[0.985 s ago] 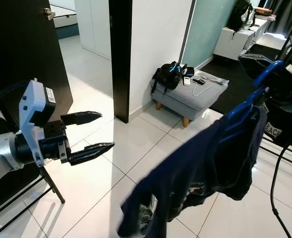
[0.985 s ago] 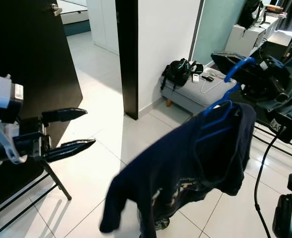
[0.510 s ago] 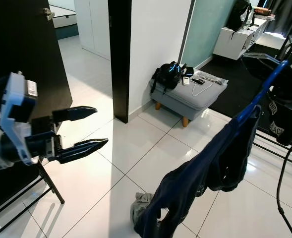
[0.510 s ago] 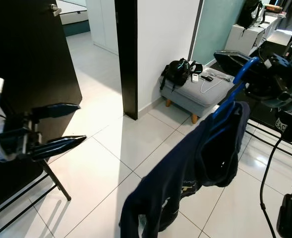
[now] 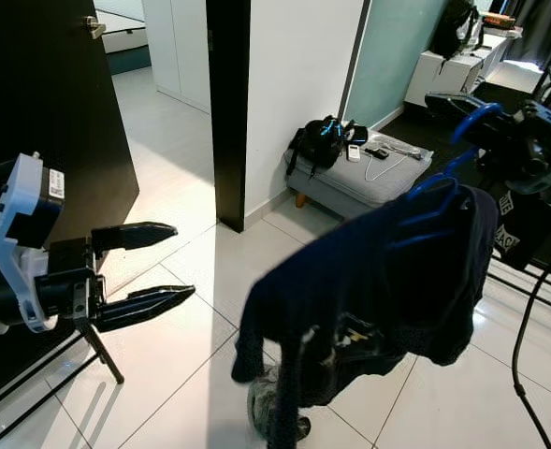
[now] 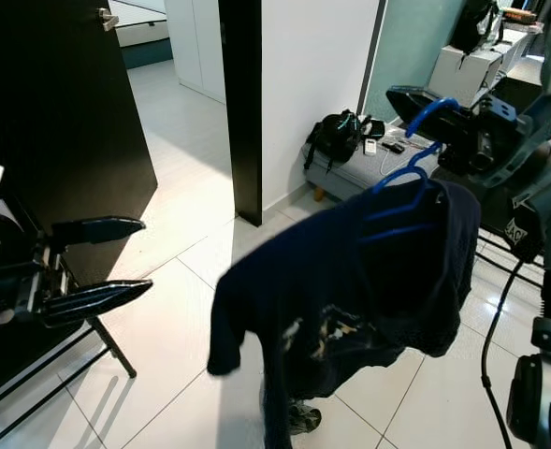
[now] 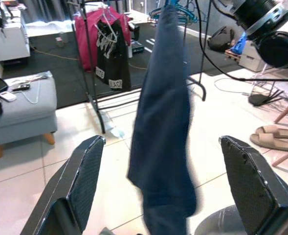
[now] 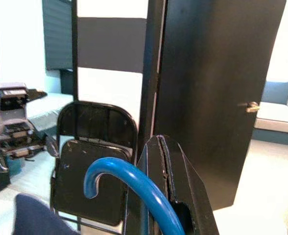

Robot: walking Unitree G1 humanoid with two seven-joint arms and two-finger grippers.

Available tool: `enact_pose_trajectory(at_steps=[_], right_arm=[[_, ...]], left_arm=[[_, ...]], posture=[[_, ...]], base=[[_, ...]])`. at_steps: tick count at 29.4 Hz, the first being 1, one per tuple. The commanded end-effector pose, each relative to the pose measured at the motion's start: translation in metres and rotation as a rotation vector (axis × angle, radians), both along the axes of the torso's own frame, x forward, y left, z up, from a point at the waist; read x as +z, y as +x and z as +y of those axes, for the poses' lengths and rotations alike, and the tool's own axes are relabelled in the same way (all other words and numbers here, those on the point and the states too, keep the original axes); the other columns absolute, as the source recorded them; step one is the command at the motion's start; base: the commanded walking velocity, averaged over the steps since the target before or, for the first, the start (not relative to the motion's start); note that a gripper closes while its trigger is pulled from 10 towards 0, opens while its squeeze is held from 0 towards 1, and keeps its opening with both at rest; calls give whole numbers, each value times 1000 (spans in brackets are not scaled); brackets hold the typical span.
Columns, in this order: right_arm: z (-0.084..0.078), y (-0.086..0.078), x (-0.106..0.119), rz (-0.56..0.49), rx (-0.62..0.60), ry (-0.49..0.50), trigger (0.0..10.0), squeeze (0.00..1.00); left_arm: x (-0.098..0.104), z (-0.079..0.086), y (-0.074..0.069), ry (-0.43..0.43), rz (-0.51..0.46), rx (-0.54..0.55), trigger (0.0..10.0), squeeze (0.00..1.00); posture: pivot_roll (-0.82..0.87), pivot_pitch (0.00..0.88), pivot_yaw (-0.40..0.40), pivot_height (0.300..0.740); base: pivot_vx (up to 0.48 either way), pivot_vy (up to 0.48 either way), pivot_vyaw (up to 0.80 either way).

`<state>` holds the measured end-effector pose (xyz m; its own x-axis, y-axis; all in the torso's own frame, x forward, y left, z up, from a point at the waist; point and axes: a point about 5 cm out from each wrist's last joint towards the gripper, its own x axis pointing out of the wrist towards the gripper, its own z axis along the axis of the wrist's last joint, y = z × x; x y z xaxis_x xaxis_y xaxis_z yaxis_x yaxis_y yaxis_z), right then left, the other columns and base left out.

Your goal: Hang hanger

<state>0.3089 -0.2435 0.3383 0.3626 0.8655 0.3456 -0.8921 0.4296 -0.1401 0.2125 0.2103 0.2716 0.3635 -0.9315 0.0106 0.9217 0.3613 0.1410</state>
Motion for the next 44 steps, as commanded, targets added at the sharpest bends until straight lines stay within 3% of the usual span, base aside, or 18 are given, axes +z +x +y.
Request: enact_pose_trajectory(at_steps=[1, 9, 15, 19, 28, 40, 44], right_arm=[[3, 0, 7, -36, 5, 6, 0, 0], [5, 0, 11, -49, 2, 14, 0, 0], [8, 1, 15, -68, -2, 26, 0, 0], [11, 0, 17, -78, 18, 37, 0, 0], [11, -2, 19, -84, 25, 41, 0, 0], [10, -2, 21, -90, 29, 46, 0, 0], [11, -2, 22, -94, 38, 51, 0, 0]], left_arm=[[-4, -7, -3, -6, 20, -33, 10000, 0], [-8, -16, -1, -34, 29, -50, 10000, 0], [-19, -38, 3, -63, 46, -76, 10000, 0], [-29, -51, 16, -42, 33, -12, 10000, 0], [-27, -51, 30, -70, -13, 80, 10000, 0], [-25, -31, 33, 4, -39, 163, 10000, 0], [-33, -35, 34, 32, -28, 177, 10000, 0]], posture=[[31, 0, -49, 740], [28, 0, -49, 740], [27, 0, -46, 740], [26, 0, -45, 740], [26, 0, -44, 740], [25, 0, -45, 740], [27, 0, -49, 740]], base=[[0, 0, 0], [0, 0, 0], [0, 0, 0], [0, 0, 0], [0, 0, 0], [0, 0, 0], [0, 0, 0]])
